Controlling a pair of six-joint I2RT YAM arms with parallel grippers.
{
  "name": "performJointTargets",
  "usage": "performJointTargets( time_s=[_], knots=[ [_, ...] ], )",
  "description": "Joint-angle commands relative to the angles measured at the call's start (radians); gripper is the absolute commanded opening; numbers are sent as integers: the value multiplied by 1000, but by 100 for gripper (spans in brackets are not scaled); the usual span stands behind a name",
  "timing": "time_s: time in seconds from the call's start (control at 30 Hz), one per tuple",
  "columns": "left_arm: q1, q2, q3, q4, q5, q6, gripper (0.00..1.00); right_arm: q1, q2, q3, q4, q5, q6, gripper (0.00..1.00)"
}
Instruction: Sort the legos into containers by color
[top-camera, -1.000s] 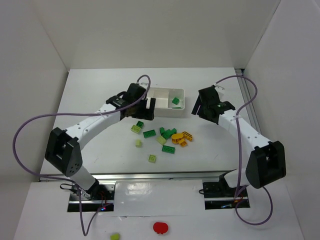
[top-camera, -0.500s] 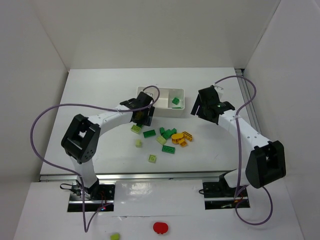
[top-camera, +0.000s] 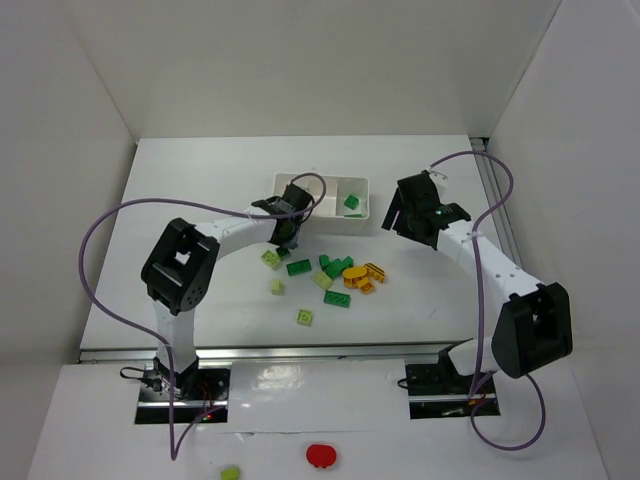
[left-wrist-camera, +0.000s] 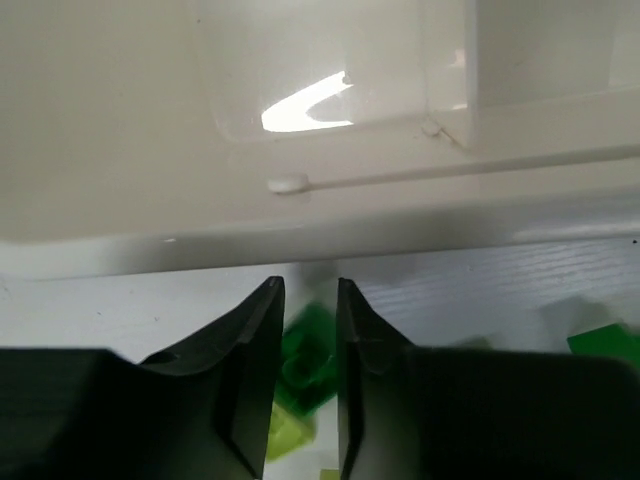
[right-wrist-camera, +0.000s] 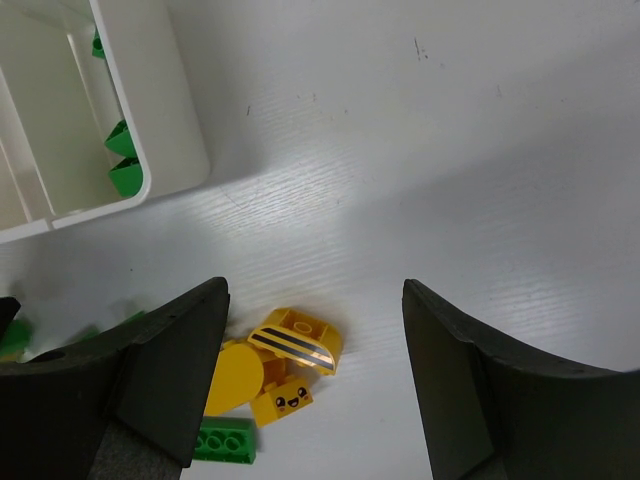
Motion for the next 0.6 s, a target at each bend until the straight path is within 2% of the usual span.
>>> performJointTargets(
  time_s=[0.0,0.27,0.3,0.33,0.4,0.43,0.53,0.57],
  knots=[
    [-4,-14,44,-27,6,9,35,-6,-38,-3,9,8,6,77],
    [-4,-152,76,-104,81,0,33,-6,-38,-12,18,-1,17,77],
    [-4,-152,76,-113,81,0,36,-6,-38,-12,18,-1,17,77],
    [-4,-165,76,-124,72,0,48,-6,-38,-12,18,-12,17,77],
    [-4,-166,96,-182,44,-21,63,-6,-38,-12,18,-12,17,77],
    [-4,-166,96,-203,32,-49,75,-6,-38,-12,18,-12,17,77],
    [-4,-166,32,-217,45,-72,100,-6,-38,-21,28,-12,17,77],
    [-4,-166,21,-217,55,-84,100,-6,-38,-31,29,-12,17,77]
  ],
)
